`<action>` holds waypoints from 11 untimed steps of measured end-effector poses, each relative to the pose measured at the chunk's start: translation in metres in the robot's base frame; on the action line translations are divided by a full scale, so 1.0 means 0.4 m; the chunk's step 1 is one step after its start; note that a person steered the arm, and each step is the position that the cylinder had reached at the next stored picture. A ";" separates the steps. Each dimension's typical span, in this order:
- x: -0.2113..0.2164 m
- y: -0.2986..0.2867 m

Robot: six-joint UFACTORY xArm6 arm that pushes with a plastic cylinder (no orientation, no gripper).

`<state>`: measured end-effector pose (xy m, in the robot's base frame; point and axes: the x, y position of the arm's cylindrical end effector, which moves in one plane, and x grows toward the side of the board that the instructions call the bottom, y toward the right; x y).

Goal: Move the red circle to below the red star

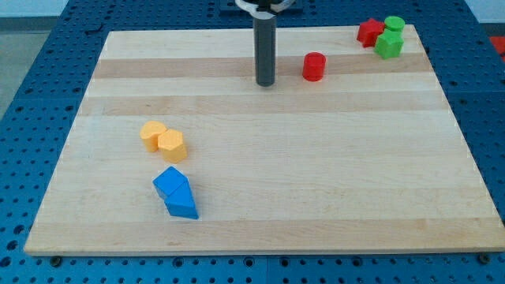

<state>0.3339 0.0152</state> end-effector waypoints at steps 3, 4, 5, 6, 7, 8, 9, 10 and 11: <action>-0.097 0.222; -0.044 0.173; -0.003 0.185; -0.018 0.256; -0.070 0.333; -0.114 0.413; -0.123 0.449; -0.106 0.389; -0.056 0.284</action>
